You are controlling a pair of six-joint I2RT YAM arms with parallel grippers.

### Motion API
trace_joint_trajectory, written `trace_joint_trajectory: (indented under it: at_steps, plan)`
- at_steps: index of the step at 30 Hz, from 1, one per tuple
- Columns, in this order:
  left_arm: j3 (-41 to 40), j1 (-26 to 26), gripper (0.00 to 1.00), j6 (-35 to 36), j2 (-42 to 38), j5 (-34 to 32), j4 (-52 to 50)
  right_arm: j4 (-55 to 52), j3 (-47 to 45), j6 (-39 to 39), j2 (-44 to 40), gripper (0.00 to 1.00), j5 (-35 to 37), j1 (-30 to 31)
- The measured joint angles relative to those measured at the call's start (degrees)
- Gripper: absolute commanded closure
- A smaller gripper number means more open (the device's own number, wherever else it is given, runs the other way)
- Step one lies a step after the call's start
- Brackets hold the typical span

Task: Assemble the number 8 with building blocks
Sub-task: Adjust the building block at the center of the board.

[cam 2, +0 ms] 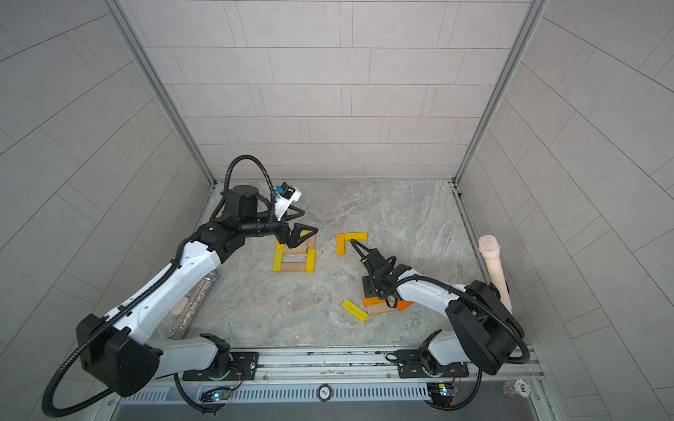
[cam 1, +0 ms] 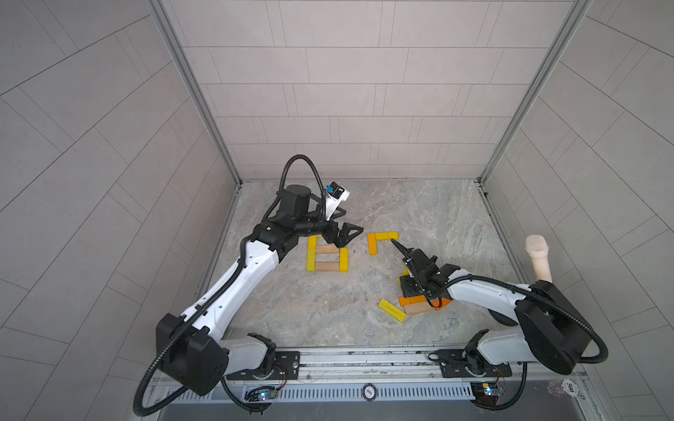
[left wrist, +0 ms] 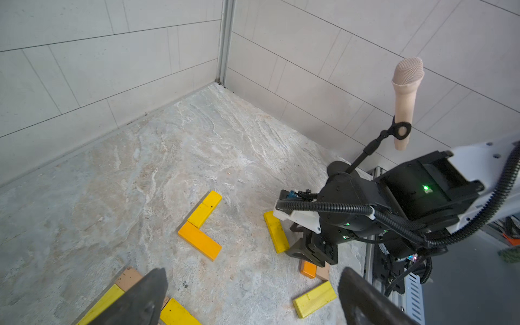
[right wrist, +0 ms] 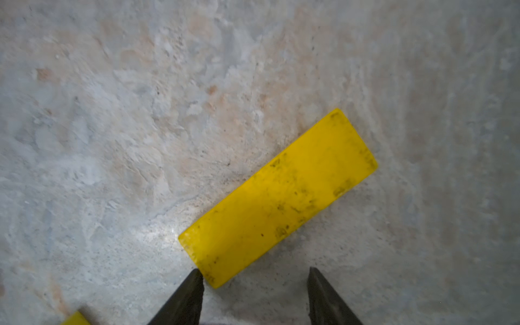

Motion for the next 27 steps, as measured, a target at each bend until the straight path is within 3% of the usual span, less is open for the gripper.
trace_joint_trajectory:
  at_steps: [10,27]
  plan:
    - [0.0,-4.0,0.0,6.2,0.0,-3.5,-6.8,2.3,5.9,0.6,6.5,0.43,-0.6,0.3]
    - [0.0,-4.8,0.0,7.1,0.2,-6.9,-8.4,0.7,12.9,-2.4,10.1,0.43,1.1,0.5]
